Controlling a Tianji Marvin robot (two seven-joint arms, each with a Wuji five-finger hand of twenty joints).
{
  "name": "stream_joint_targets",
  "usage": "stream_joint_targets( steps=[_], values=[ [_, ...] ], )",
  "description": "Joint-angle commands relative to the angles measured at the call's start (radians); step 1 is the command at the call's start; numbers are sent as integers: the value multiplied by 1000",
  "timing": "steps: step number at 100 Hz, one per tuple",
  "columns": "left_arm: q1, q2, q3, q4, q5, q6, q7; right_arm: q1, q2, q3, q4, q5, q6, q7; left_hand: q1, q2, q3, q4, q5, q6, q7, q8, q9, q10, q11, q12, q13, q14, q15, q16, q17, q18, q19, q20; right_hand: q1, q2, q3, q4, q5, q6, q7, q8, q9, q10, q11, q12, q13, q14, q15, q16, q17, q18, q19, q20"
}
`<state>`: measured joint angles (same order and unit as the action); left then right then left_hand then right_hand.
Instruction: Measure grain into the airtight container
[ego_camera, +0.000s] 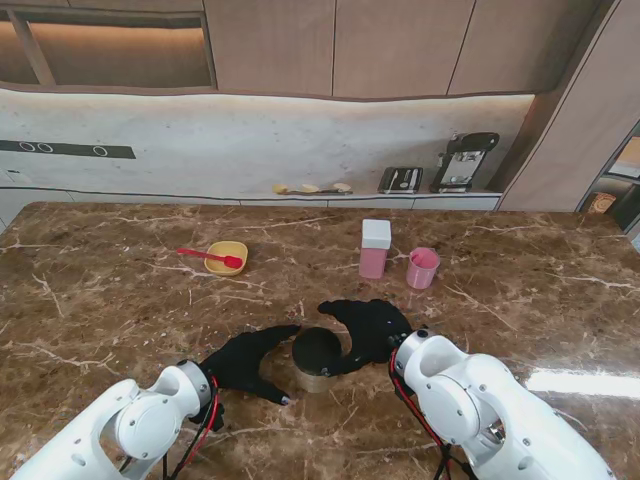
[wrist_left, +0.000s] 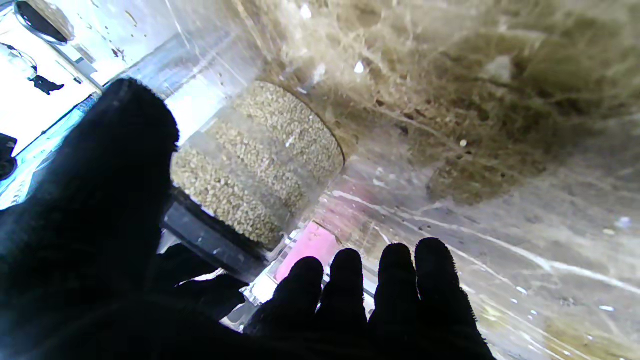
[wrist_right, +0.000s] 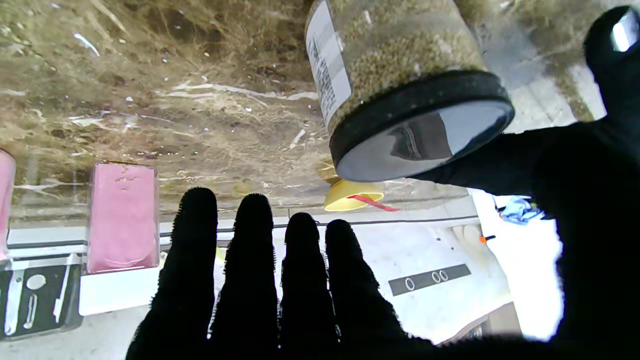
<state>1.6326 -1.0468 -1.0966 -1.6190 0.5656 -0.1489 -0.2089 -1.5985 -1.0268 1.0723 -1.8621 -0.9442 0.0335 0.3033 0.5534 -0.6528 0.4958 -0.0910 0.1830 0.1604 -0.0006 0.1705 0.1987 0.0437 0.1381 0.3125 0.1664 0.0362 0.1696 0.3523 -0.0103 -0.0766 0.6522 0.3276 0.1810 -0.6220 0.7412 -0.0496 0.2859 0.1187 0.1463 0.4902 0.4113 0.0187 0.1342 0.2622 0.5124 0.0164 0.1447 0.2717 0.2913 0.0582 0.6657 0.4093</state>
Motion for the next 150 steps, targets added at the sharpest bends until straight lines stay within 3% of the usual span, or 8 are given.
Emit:
stream_joint_targets(
  steps=[1,27,58,91,117,126,137,150],
  values=[
    [0,-10,15,24,0,11,19,-1,-1,-13,8,29,8,19,-26,-26,47,-26,-40,19,-9,12,-41,-9,-12,13,-25,-30,-22,1,1,-70,-25,-13,-15,-8,-18,-16,-44,18,-9,21,-28,11,15,26,-9,-3,17,30,15,-26,19,30],
    [-33,-22,77,75,-25,34,62,30,4,-73,14,-37,23,35,-26,-13,44,-24,-48,16,-12,20,-42,-11,-11,19,-26,-27,-22,5,1,-69,-31,-16,-9,-4,-31,-27,-21,13,40,72,-10,8,74,95,47,-22,105,113,67,-37,90,72],
    [-68,-31,119,115,-54,53,80,62,6,-134,39,-149,35,14,-16,5,28,-19,-47,17,-6,40,-40,-10,-5,29,-27,-21,-21,10,1,-66,-34,-17,48,3,-75,-30,13,-14,143,200,7,-6,188,210,87,-45,292,246,160,-62,243,124],
    [-102,-39,159,168,-71,67,97,99,1,-197,71,-165,60,-35,-10,14,24,-16,-45,19,-6,48,-40,-7,-4,31,-30,-9,-15,15,0,-60,-39,-18,120,4,-115,-31,121,-62,196,270,97,-37,325,322,165,-72,491,363,234,-60,357,117],
    [-141,-53,203,213,-98,84,124,126,-4,-242,99,-151,80,-79,-12,12,23,-16,-43,-9,17,78,-51,-14,-26,40,-70,21,-15,29,-4,-22,-143,-68,292,-6,-151,-38,196,-101,272,312,195,-52,380,373,264,-84,586,410,339,-66,458,105],
    [-154,-56,218,225,-109,89,125,130,-7,-253,111,-140,81,-107,-11,8,27,-16,-40,-29,27,85,-58,-18,-39,45,-85,29,-16,36,-4,-12,-181,-85,351,-10,-100,-51,214,-106,287,310,219,-53,389,374,295,-84,591,406,377,-64,476,82],
    [-168,-58,235,236,-122,95,118,132,-14,-258,124,-120,77,-150,-10,-2,38,-19,-38,-65,53,95,-67,-23,-60,53,-102,40,-31,37,-9,19,-246,-113,306,-120,259,-98,232,-109,310,293,244,-51,399,369,325,-80,591,396,410,-60,496,35],
    [-177,-60,248,245,-137,106,110,133,-18,-260,132,-97,74,-167,5,11,36,-17,-25,-200,208,154,-73,-32,-80,67,-118,59,-75,38,-17,59,-354,-100,284,-110,304,-105,230,-108,311,286,243,-50,396,364,326,-75,589,395,415,-56,494,30]
  ],
)
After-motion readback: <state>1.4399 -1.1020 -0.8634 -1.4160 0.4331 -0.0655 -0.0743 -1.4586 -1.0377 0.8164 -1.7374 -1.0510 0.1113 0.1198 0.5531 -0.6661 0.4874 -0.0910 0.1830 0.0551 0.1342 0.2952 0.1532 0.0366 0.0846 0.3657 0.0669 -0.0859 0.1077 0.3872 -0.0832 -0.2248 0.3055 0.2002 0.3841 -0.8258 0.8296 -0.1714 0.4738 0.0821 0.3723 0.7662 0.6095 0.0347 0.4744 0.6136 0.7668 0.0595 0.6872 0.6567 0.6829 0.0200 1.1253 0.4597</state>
